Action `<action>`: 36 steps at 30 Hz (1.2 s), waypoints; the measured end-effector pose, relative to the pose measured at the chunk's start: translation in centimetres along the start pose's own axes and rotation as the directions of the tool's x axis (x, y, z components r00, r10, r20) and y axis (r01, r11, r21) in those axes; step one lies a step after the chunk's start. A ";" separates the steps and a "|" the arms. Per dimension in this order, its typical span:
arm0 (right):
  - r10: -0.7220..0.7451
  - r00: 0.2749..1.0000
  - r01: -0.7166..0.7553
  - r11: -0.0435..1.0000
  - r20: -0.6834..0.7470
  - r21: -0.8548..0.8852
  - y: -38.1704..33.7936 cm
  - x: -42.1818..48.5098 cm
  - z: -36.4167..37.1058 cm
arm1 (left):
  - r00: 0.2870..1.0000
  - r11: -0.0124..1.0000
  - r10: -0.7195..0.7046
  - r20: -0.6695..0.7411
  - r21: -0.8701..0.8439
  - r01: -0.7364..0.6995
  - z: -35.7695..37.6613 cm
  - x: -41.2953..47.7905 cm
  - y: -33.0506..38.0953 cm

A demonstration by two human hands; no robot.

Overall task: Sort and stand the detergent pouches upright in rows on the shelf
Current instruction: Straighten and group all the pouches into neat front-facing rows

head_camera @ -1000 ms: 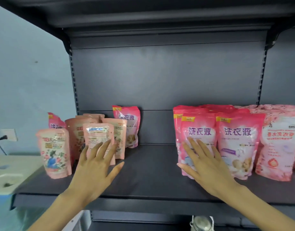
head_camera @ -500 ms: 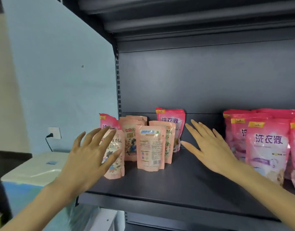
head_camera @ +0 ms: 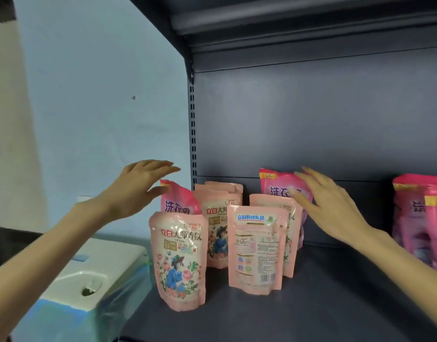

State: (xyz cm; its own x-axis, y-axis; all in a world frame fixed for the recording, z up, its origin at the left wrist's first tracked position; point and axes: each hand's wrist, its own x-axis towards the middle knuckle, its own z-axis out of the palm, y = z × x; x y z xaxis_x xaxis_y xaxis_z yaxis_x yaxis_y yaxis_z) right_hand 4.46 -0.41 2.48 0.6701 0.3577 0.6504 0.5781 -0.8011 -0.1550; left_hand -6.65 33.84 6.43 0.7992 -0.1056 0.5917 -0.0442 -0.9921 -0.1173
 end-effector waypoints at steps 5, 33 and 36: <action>0.027 0.999 -0.025 0.999 -0.037 0.044 2.0 5.6 2.2 | 0.995 0.960 0.094 0.014 -0.265 -0.087 2.4 2.9 -1.9; 0.054 0.989 -0.059 0.998 -0.137 -0.037 3.1 8.9 4.5 | 0.995 0.632 0.031 -0.097 -0.769 -0.095 1.2 7.3 -0.6; 0.079 0.986 -0.089 0.994 -0.148 -0.060 2.8 9.0 4.2 | 0.990 0.657 0.025 -0.139 -0.744 -0.121 0.1 8.1 0.1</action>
State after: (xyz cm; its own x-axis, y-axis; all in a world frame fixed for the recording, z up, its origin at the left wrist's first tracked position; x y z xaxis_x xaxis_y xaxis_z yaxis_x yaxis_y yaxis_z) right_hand 14.11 2.58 4.79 0.6376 0.2183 0.7388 0.4872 -0.8571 -0.1672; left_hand -0.12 32.94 11.14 0.7065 -0.1389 0.6939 -0.5720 -0.6895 0.4443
